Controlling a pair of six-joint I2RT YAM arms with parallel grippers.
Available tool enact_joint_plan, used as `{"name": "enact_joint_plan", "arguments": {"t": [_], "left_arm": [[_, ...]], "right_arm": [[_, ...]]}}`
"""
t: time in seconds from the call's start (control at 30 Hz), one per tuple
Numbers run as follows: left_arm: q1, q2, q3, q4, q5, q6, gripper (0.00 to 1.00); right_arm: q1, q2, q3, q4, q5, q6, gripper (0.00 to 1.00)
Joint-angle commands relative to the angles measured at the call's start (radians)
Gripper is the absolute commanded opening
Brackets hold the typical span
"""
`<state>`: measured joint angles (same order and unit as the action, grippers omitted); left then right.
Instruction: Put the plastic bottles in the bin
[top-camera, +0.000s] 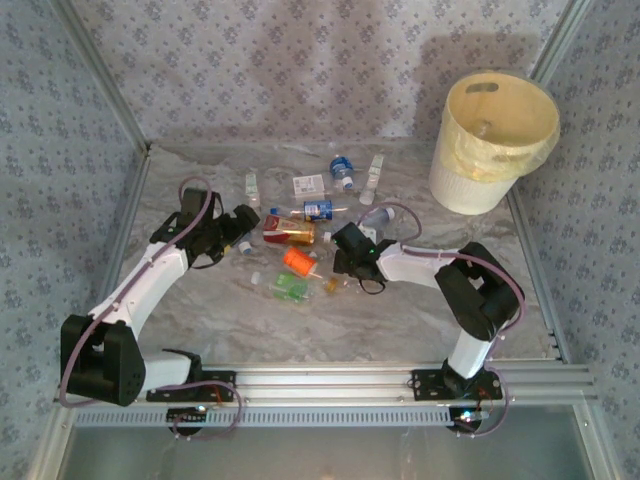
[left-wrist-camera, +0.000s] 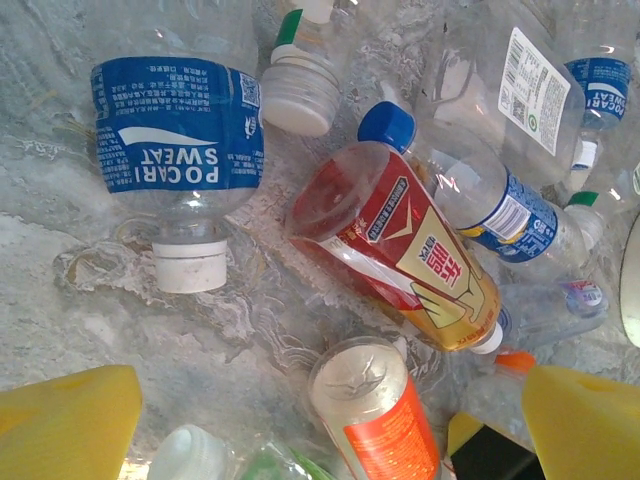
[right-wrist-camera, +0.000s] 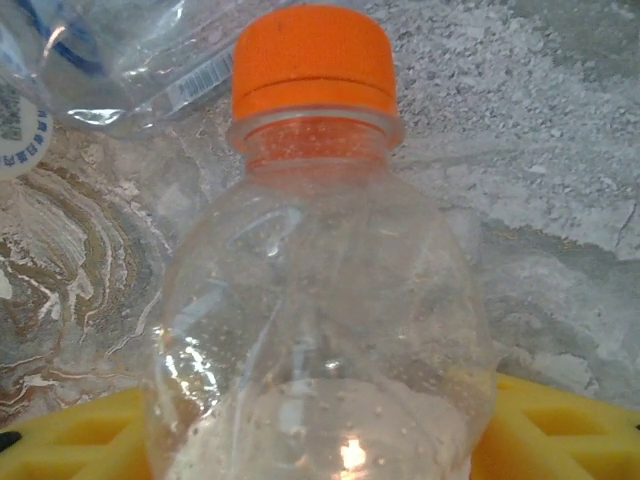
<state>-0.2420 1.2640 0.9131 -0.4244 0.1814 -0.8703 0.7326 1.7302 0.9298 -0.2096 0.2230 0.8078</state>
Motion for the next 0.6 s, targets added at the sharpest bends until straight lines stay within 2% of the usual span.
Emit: {"name": "enact_joint_plan", "arguments": {"t": [0.0,0.23,0.43,0.57], "left_arm": [[0.001,-0.002,0.025,-0.024,-0.032,0.035,0.98],[0.001,0.016,0.016,-0.003,-0.040,0.032,0.98],[0.001,-0.001,0.017,0.038,-0.095,-0.008,0.98],[0.002,-0.010,0.035,0.018,-0.139,-0.001,0.98]], "right_arm": [[-0.001,0.017,-0.023,0.032,0.002,0.021,0.61],[-0.024,-0.078,-0.089,0.097,0.021,-0.022,0.50],[-0.044,-0.177,-0.146,0.206,0.033,-0.080,0.41],[-0.054,-0.283,-0.239,0.408,0.023,-0.151,0.38]]}}
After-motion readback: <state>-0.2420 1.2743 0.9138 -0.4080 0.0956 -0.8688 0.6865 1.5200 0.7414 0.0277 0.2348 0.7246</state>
